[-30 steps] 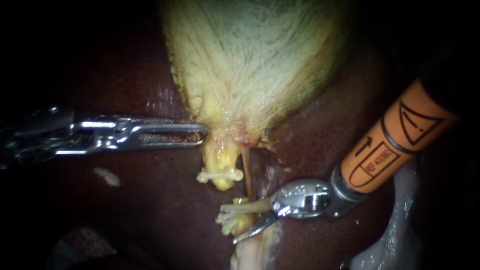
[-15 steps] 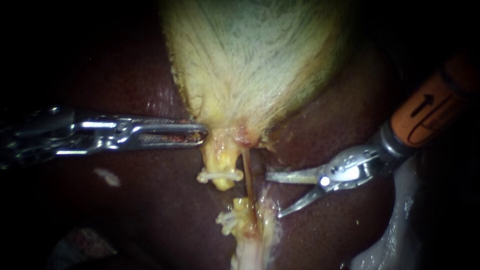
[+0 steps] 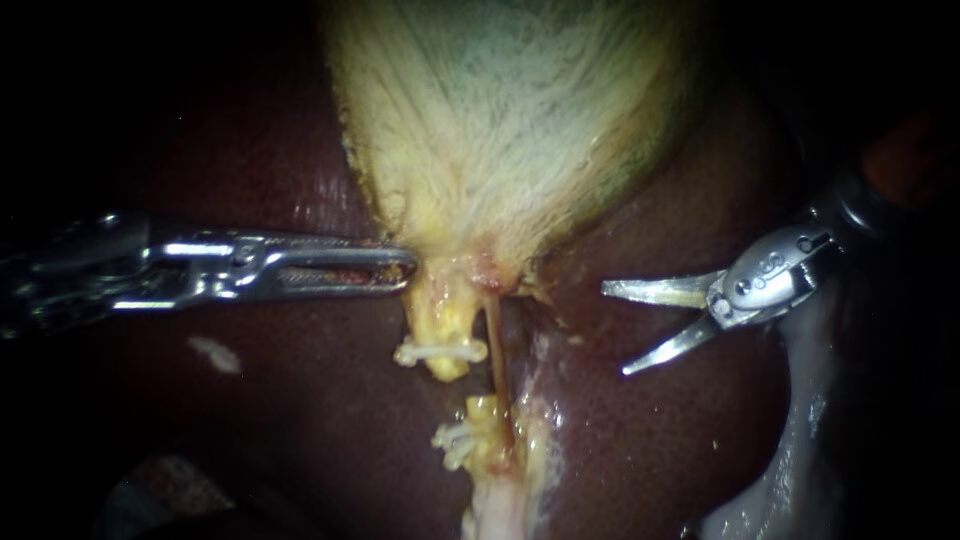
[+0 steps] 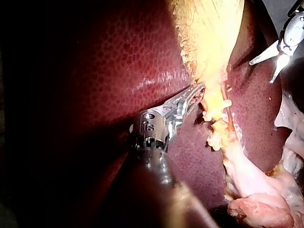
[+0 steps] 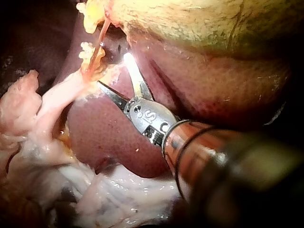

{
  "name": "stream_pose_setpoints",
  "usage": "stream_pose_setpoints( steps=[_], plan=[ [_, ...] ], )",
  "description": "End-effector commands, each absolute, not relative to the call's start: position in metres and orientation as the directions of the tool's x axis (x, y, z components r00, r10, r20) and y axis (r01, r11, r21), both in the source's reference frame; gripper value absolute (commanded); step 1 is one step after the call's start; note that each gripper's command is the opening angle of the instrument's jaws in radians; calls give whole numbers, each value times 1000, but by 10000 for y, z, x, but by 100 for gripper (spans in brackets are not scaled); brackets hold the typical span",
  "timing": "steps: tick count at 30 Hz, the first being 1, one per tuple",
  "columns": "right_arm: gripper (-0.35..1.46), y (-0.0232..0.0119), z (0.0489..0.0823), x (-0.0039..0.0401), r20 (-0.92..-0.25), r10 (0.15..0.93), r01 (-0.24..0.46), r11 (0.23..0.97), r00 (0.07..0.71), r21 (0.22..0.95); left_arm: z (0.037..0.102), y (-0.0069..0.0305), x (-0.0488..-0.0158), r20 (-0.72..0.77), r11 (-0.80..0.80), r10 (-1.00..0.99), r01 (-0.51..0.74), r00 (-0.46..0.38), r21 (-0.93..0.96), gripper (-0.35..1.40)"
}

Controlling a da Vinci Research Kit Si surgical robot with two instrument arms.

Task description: Go back from the cut left tube

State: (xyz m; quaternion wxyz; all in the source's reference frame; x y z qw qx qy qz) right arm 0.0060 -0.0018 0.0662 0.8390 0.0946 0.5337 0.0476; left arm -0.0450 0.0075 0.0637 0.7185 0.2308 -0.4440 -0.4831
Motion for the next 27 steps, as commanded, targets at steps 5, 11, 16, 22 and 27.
stream_pose_setpoints(
  steps=[5,11,16,22,27],
  plan=[
    [143,-19,663,60,-887,181,20,978,426,210,648,65,-466,421,433,-896,488,142,758,-35],
    [143,-19,663,60,-887,181,21,978,426,209,654,57,-482,422,439,-894,475,150,762,-35],
    [143,-19,663,60,-887,181,20,978,426,209,656,50,-490,423,443,-893,468,154,764,-35],
    [143,-19,663,60,-887,181,20,978,426,209,655,50,-489,423,443,-893,467,155,765,-35],
    [143,-19,663,59,-887,181,21,978,426,209,655,51,-489,423,443,-893,467,155,765,-35]
  ],
)
